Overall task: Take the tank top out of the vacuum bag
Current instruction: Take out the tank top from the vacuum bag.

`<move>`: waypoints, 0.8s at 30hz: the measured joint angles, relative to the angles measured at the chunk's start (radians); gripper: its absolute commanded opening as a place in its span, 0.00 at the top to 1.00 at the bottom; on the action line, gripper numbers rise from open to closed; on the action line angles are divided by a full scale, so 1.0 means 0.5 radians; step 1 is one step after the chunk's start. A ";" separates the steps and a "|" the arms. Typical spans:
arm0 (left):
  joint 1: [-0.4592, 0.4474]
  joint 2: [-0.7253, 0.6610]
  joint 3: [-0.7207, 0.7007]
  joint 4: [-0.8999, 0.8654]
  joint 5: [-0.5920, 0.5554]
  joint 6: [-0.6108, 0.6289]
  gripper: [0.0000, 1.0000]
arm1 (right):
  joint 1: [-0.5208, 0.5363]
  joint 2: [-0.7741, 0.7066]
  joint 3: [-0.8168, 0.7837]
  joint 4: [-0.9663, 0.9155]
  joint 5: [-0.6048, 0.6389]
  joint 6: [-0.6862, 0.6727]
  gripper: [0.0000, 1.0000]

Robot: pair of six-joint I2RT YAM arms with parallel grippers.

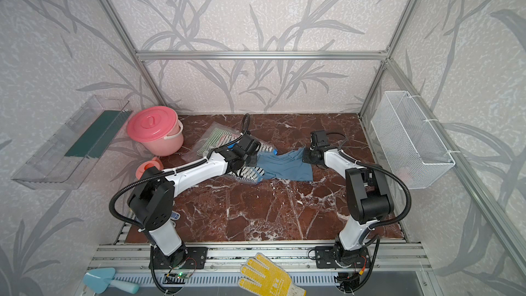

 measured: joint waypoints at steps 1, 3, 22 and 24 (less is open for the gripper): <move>0.005 -0.005 -0.010 0.002 -0.011 0.000 1.00 | -0.006 0.026 0.031 -0.025 0.016 -0.005 1.00; 0.019 -0.019 -0.031 0.008 -0.035 -0.001 1.00 | -0.024 0.072 0.092 -0.078 0.041 -0.012 1.00; 0.076 -0.090 -0.072 0.004 -0.141 -0.006 1.00 | -0.254 0.316 0.461 -0.381 0.282 -0.108 1.00; 0.076 -0.090 -0.072 0.004 -0.140 -0.006 1.00 | -0.277 0.332 0.495 -0.395 0.296 -0.105 1.00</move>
